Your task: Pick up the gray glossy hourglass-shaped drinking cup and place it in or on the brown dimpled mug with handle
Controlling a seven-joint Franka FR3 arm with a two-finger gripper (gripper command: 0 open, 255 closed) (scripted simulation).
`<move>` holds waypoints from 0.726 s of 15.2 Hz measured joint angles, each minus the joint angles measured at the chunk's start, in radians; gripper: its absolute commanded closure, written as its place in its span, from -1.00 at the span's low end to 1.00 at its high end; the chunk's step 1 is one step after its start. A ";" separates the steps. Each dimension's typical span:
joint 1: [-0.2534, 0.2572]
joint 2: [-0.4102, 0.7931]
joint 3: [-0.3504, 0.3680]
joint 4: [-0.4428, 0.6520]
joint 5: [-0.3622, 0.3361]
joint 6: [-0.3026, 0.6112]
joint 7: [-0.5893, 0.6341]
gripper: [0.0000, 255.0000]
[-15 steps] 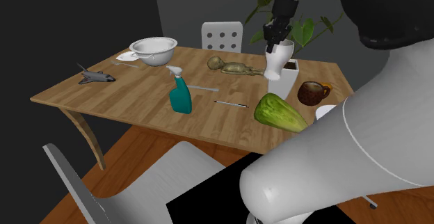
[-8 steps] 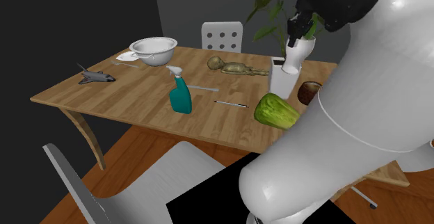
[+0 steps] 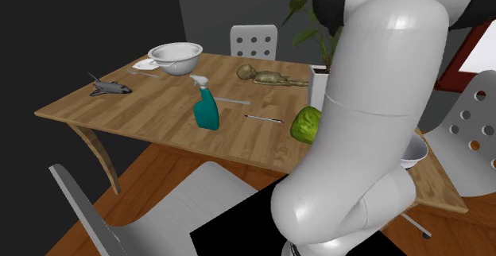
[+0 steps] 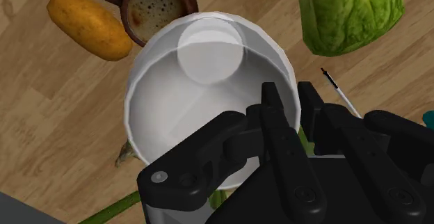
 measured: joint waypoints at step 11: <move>-0.256 0.300 -0.014 0.305 0.197 -0.108 -0.196 1.00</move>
